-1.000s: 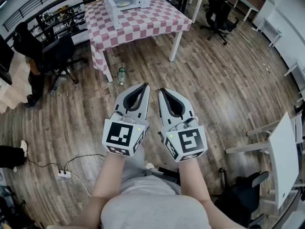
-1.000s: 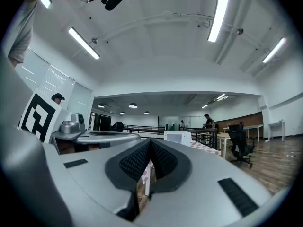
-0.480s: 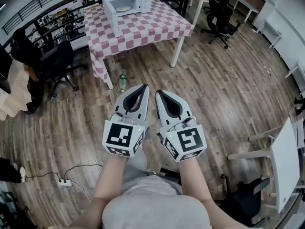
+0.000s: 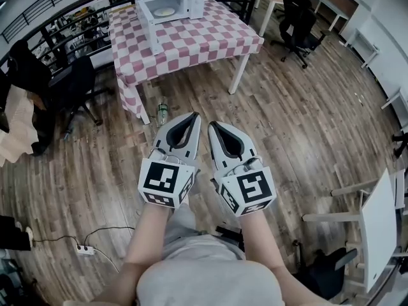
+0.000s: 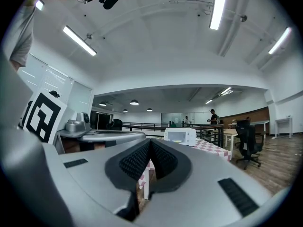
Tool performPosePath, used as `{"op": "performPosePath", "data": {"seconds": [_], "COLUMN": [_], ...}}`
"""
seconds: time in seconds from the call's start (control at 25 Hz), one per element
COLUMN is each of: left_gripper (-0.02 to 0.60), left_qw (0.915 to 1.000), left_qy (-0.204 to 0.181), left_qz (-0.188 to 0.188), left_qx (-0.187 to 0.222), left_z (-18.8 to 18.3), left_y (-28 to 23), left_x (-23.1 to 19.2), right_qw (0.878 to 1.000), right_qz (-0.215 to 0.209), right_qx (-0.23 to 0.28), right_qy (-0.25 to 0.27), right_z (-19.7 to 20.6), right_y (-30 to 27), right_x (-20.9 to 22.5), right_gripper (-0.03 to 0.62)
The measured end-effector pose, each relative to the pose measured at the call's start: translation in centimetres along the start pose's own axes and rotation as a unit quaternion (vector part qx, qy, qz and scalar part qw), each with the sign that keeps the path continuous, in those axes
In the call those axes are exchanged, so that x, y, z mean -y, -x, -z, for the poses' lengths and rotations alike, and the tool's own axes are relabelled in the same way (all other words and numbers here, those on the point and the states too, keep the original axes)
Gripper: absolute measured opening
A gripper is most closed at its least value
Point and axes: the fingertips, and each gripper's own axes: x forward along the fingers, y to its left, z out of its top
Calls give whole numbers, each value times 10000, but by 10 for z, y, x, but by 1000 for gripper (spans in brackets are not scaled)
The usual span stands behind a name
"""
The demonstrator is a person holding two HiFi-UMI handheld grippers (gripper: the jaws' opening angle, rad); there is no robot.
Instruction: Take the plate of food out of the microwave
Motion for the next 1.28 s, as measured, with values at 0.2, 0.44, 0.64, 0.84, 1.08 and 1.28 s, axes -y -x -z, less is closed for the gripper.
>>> {"op": "performPosePath", "data": {"seconds": [0.2, 0.44, 0.64, 0.84, 1.08, 1.28], "left_gripper": [3, 3, 3, 3, 3, 3], "left_qw": [10000, 9999, 9999, 9998, 9995, 9993], "left_qy": [67, 74, 123, 150, 261, 249], "left_qz": [16, 47, 42, 127, 191, 275], "left_qx": [-16, -62, -18, 7, -6, -38], "left_z": [-1, -1, -6, -7, -1, 2], "left_y": [-23, -50, -74, -95, -111, -121], "left_x": [-25, -65, -102, -133, -159, -166], "right_qw": [10000, 9998, 9999, 9998, 9995, 9992], "right_qz": [24, 41, 29, 111, 237, 286], "right_qx": [-23, -95, -94, -111, -172, -172], "right_qy": [-75, -139, -107, -96, -141, -230], "right_z": [3, 4, 2, 4, 12, 15], "right_y": [-34, -80, -123, -160, -190, -205], "right_x": [15, 29, 34, 39, 46, 50], "right_gripper": [25, 25, 25, 25, 25, 25]}}
